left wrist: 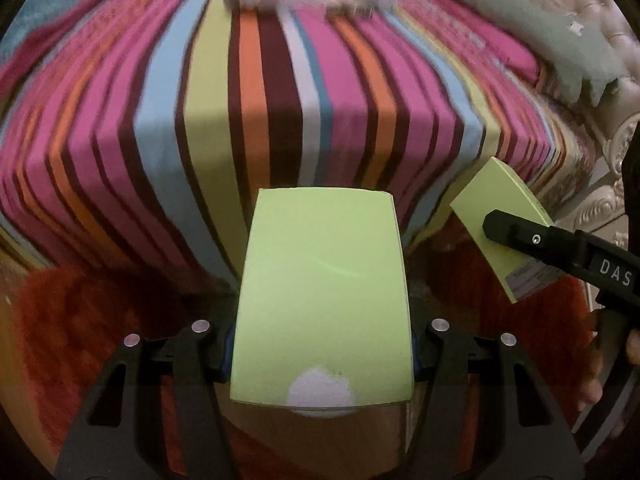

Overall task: Collect trash
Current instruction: 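Carry both held green boxes off the bed to above the white wastebasket, then open the left tool over the wastebasket while the right tool releases its box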

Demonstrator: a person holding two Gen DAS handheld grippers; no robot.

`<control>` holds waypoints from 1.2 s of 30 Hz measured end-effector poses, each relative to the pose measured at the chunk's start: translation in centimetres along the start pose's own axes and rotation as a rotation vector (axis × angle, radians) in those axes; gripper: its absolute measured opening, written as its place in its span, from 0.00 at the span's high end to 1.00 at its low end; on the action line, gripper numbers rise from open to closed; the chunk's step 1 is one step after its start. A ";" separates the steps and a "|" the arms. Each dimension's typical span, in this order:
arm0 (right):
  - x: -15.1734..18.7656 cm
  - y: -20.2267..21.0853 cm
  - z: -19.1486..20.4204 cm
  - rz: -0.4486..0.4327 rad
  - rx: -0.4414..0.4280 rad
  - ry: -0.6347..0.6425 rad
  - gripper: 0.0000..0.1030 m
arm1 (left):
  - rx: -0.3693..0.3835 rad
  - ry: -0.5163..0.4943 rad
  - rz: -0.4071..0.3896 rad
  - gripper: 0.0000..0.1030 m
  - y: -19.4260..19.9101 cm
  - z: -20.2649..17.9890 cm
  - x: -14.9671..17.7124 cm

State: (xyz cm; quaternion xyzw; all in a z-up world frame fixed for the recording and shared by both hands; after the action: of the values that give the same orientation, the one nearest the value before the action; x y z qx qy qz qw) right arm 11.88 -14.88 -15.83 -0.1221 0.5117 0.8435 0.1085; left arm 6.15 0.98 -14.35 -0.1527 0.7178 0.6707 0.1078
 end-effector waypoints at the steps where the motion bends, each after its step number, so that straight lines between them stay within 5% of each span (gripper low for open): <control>1: 0.5 -0.5 -0.3 0.022 -0.002 -0.019 0.44 | 0.004 0.008 0.033 0.43 -0.7 0.0 0.5; 22: 7.1 -10.6 -6.9 0.428 0.005 -0.356 0.44 | 0.052 0.105 0.510 0.43 -12.0 -0.7 6.1; 33: 8.7 -13.8 -8.3 0.513 0.048 -0.411 0.43 | 0.064 0.202 0.678 0.42 -16.5 -0.4 8.7; 34: 8.9 -14.0 -8.4 0.520 0.055 -0.419 0.42 | 0.072 0.214 0.696 0.41 -16.7 -0.5 8.9; 36: 9.1 -14.3 -8.7 0.534 0.072 -0.437 0.26 | 0.068 0.232 0.734 0.22 -17.3 -0.4 9.6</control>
State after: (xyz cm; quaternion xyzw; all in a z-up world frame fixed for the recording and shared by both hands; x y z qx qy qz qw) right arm 8.45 -15.64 -34.59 0.2036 0.5195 0.8299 -0.0047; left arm 3.55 -1.01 -33.81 0.0432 0.7538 0.6190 -0.2162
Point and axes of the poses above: each gripper's, at about its wrist camera, not at the fingertips, and y roughly against the way its jaws point, z to its left, x to its underside, the point moved 8 cm from there along -y, roughly the way its jaws point, and after that the axes turned 8 degrees about -x, right-handed, at the moved point
